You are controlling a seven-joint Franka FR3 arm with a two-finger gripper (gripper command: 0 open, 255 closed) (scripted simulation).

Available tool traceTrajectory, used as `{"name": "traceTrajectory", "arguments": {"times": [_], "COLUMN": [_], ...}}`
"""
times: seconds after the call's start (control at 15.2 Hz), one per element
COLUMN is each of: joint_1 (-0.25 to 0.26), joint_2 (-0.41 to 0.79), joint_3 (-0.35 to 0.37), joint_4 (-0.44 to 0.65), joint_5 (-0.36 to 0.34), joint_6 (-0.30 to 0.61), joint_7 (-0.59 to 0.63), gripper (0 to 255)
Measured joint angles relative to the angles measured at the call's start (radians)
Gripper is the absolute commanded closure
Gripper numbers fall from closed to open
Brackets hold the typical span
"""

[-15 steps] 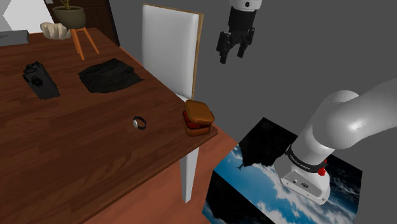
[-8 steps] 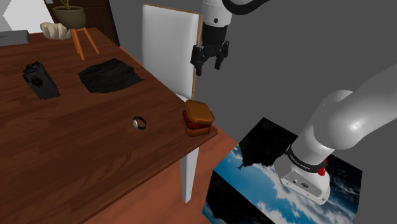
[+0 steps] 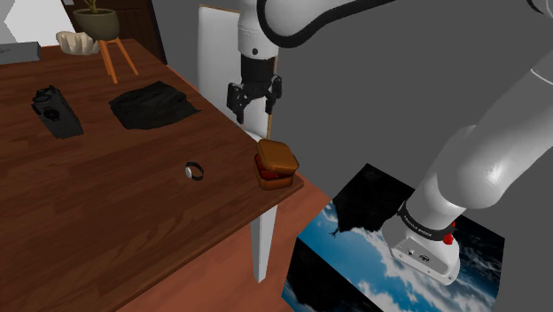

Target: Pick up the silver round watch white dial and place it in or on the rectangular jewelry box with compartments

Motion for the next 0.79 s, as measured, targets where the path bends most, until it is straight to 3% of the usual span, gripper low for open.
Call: {"name": "traceTrajectory", "arguments": {"times": [0.4,0.79], "joint_1": [0.033,0.098], "joint_2": [0.219,0.435], "joint_3": [0.048,0.067], "joint_4": [0.141,0.325], "joint_5": [-0.057,-0.128], "joint_6": [0.07,0.091], "joint_7": [0.097,0.191], "gripper": [0,0]}}
